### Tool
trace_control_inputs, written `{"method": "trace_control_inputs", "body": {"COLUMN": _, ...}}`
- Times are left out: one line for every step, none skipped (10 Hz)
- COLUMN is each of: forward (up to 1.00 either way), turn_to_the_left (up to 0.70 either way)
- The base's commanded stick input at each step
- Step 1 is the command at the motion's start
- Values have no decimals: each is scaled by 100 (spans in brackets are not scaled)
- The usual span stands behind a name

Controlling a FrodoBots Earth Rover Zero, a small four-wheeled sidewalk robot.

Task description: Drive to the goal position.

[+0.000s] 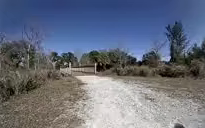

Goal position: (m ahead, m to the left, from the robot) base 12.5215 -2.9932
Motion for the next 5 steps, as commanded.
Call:
{"method": "trace_control_inputs", "body": {"forward": 70, "turn_to_the_left": 0}}
{"method": "trace_control_inputs", "body": {"forward": 70, "turn_to_the_left": 0}}
{"method": "trace_control_inputs", "body": {"forward": 70, "turn_to_the_left": 3}}
{"method": "trace_control_inputs", "body": {"forward": 70, "turn_to_the_left": 13}}
{"method": "trace_control_inputs", "body": {"forward": 70, "turn_to_the_left": 17}}
